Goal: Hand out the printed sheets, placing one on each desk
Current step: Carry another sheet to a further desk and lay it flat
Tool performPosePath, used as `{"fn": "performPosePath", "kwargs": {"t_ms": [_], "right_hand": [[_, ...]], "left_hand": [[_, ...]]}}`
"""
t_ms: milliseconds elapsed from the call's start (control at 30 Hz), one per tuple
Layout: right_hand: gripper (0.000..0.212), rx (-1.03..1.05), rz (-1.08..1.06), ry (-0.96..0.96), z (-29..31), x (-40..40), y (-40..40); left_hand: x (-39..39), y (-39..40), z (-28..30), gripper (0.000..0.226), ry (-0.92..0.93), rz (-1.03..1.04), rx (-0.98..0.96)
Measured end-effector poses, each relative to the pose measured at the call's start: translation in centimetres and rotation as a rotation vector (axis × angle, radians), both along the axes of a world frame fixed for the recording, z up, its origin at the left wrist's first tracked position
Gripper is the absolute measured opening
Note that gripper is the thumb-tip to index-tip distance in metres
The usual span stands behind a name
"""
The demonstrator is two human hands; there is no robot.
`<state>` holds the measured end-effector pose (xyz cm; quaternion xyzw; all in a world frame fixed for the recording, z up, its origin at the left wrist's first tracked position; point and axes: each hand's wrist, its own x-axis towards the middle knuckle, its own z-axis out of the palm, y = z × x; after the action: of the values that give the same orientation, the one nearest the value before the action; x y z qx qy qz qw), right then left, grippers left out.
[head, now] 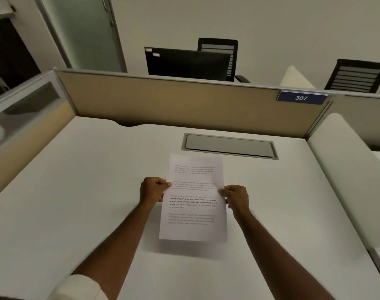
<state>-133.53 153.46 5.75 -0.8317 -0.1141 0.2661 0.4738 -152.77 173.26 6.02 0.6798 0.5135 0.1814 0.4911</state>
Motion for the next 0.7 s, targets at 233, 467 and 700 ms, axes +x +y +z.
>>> {"fn": "performPosePath", "kwargs": {"t_ms": [233,467,700], "right_hand": [[0.020,-0.099,-0.052,0.036,-1.6,0.6,2.9],[0.026,-0.188,-0.071,0.048,-3.4,1.8,4.3],[0.015,-0.266,-0.061,0.035,-5.1,3.2,5.1]], "left_hand": [[1.8,3.7,-2.0,0.020,0.136,-0.121,0.062],[3.5,4.7,-3.8,0.023,0.238,-0.186,0.092],[4.9,5.7,-5.5,0.024,0.294,-0.211,0.063]]}}
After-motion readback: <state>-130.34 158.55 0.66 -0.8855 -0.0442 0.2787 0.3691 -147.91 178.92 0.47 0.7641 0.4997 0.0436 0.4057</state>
